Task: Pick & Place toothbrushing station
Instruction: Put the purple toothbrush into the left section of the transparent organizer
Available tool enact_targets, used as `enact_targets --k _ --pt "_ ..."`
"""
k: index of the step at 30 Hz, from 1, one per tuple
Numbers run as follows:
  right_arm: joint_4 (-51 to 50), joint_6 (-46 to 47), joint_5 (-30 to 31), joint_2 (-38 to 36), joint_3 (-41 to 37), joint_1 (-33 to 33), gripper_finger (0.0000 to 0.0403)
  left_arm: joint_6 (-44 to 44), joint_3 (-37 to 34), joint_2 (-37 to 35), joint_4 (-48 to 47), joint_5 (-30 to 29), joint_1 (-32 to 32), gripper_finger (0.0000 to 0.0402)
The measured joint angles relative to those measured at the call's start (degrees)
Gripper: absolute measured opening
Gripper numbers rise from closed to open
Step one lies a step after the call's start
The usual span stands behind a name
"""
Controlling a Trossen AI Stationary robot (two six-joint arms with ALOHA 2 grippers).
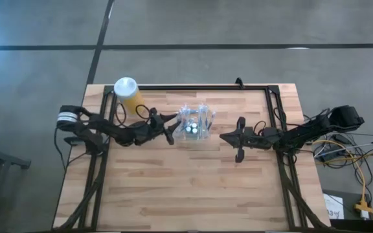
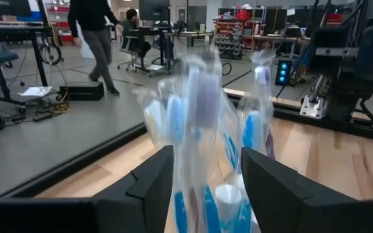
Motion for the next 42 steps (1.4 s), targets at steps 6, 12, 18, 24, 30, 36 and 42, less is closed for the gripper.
enact_targets --k 6,12,18,24,30,36,42 --pt "0.0 -0.02 0.0 -0.02 0.0 0.0 0.0012 3.26 0.0 -6.62 -5.21 0.0 -0.04 0.0185" --pt "0.03 0.11 0.0 -0.02 0.0 0.0 0.0012 4.83 1.23 -8.14 -13.17 3.1 0.74 0.0184" --pt "0.07 0.22 0.0 -0.02 0.0 0.0 0.0012 5.91 6.08 -6.08 -20.74 3.65 0.86 0.0183" --pt "0.07 0.25 0.0 -0.02 0.0 0.0 0.0012 6.28 6.68 -6.17 -21.07 -0.93 0.86 0.0164" --pt "0.04 0.24 0.0 -0.02 0.0 0.0 0.0012 6.45 6.78 -5.68 -21.12 -1.38 1.05 0.012" --pt "0.07 0.24 0.02 -0.02 0.0 0.0 0.0012 7.12 6.75 -5.68 -21.08 -0.25 1.14 0.0104" --pt "0.11 0.24 0.02 -0.02 0.13 0.0 0.0012 7.74 6.72 -5.68 -22.05 -0.14 1.81 0.0094"
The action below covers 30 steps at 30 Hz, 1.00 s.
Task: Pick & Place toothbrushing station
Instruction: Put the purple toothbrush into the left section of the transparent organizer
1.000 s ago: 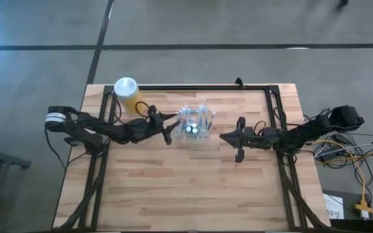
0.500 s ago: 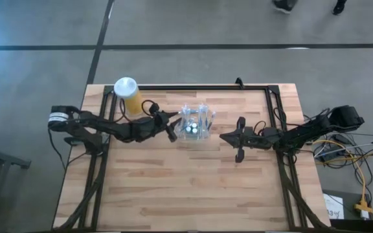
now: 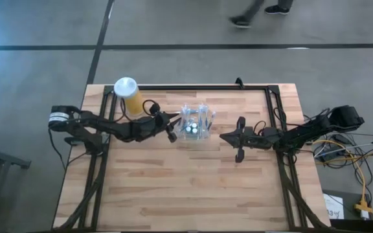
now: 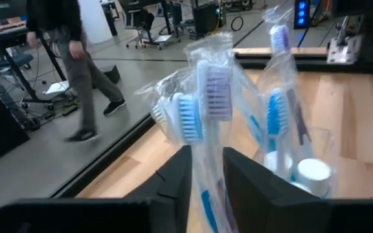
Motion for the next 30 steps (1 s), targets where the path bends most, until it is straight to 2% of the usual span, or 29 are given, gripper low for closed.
enact_targets --k 6,12,18,25,30 --pt "0.0 0.0 0.0 0.0 0.0 0.0 0.0012 3.78 -0.06 0.0 -0.47 1.32 0.19 0.001" --pt "0.0 -0.14 0.02 0.0 0.0 0.0 0.0012 3.62 -0.08 0.0 -1.38 1.55 0.19 0.0004" --pt "0.0 -0.18 0.02 0.0 0.0 -0.01 0.0012 0.96 -0.11 -0.07 -6.51 0.48 0.19 0.0002" --pt "0.0 -0.18 0.02 0.0 0.0 0.0 0.0012 0.6 -0.9 -0.46 -6.81 -0.15 0.14 0.0001" --pt "-0.04 -0.16 0.02 0.0 0.0 0.0 0.0012 -1.94 -0.89 -1.77 -7.05 -0.3 -0.27 0.0021"
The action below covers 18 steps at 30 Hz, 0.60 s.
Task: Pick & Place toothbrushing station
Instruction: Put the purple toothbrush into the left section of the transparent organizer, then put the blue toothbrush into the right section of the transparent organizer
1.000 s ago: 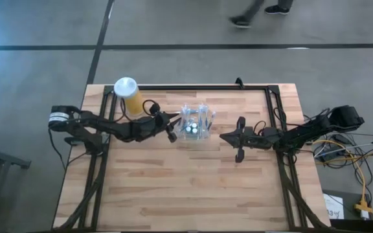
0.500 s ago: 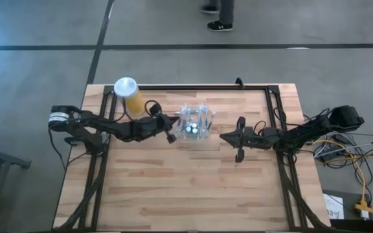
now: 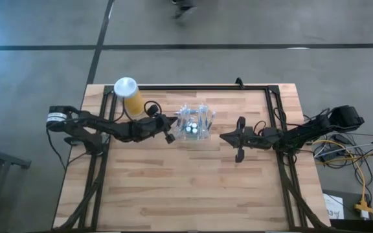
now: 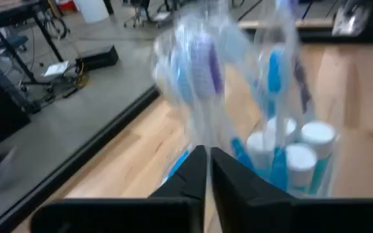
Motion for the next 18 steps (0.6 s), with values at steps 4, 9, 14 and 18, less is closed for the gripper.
enact_targets --k 4,9,14,18 --pt "-0.07 0.19 -0.02 0.0 0.0 0.0 0.0012 0.74 -0.2 -3.74 -1.43 0.26 -0.96 0.0056" --pt "-0.13 0.38 -0.02 0.0 0.0 0.0 0.0013 1.74 -0.2 -11.34 -12.51 0.32 -1.46 0.01" --pt "-0.13 0.68 -0.04 0.0 0.0 0.0 0.0013 1.95 -2.57 -16.77 -22.23 -2.54 -1.27 0.0118" --pt "-0.12 0.84 -0.04 0.0 0.0 0.0 0.0013 2.35 -7.12 -18.4 -21.36 -5.81 -0.18 0.0116"
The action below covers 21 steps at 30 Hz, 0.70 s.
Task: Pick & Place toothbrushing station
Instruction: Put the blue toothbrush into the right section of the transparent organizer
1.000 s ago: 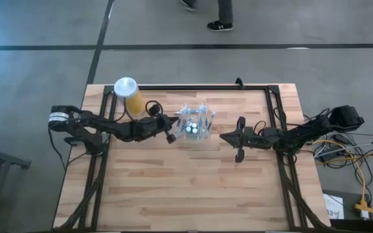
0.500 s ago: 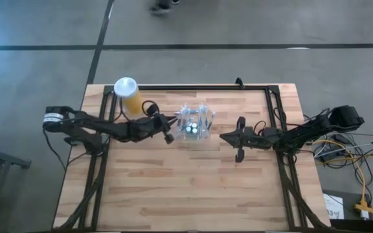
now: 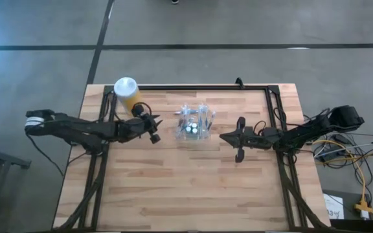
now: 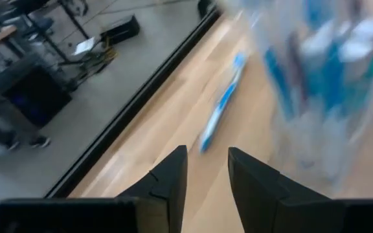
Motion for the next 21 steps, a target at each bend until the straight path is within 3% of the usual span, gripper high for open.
enact_targets --k 4,15,21 --pt "0.03 0.68 0.0 0.0 0.0 0.0 0.0013 1.67 -3.5 1.65 4.34 4.42 4.89 0.0108" --pt "0.03 1.8 0.0 0.0 0.0 0.0 0.0013 11.88 2.53 15.03 7.32 33.84 23.92 0.0081" --pt "-0.04 2.56 0.0 0.0 0.0 0.0 0.0013 17.74 7.88 23.15 5.84 35.72 24.63 0.0081"
